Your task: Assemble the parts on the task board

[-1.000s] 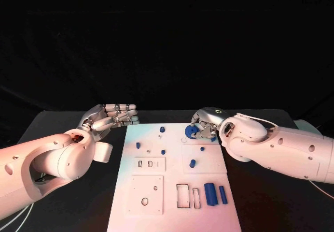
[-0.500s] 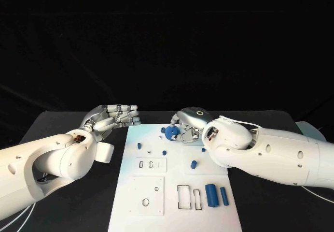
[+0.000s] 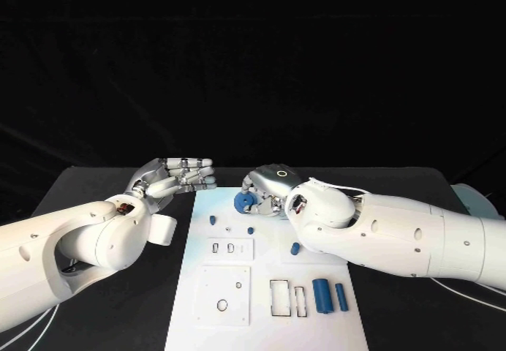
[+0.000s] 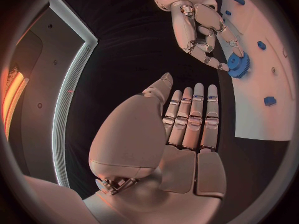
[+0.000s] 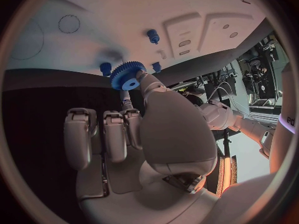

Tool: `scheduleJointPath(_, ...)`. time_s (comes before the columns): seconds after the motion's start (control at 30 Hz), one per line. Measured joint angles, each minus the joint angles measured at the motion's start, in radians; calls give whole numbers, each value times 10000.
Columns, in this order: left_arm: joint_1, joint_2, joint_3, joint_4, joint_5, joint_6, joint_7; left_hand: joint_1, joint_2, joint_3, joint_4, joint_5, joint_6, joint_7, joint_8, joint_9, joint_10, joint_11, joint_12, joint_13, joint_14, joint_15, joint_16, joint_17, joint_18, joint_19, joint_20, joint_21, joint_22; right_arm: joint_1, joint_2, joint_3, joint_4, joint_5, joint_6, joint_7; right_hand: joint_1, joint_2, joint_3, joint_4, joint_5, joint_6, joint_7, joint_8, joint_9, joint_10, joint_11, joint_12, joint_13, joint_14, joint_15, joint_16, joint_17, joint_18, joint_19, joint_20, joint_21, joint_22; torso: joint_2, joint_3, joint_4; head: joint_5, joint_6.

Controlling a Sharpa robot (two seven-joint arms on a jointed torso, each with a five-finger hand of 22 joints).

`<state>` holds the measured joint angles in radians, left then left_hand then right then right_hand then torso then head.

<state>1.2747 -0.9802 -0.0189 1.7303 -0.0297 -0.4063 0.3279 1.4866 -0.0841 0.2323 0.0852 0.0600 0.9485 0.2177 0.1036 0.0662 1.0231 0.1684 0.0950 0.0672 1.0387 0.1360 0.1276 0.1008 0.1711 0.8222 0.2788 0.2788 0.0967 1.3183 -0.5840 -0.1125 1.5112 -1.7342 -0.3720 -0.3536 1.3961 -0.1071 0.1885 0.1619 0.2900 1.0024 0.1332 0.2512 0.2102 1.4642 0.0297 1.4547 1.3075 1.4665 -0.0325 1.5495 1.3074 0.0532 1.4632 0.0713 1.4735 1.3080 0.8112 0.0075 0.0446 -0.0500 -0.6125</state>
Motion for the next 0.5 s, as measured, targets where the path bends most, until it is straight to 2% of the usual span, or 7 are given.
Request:
scheduleJointPath(0.23,0,9,0,-1,1,3,-6,0,0,0,0,0,0,0,0,0,0,0,0,0,0,0,0,0,-1,0,0,0,1,-47,249,-33,-401,13,27,31,-27,-27,38,37,-3,-14,-14,0,0,0,0,0,0,0,0,0,-1,0,0,0,0,-1,2,2,-6,46,-46)
scheduleJointPath(0.5,0,15,0,-1,1,7,-12,0,0,0,0,0,0,0,0,0,0,0,0,0,0,0,0,0,-1,0,0,0,2,-89,355,-46,-510,32,108,64,-53,-54,38,37,-15,-16,-16,-3,0,0,0,0,-1,0,0,0,-1,0,0,0,0,-2,2,7,-20,66,-82)
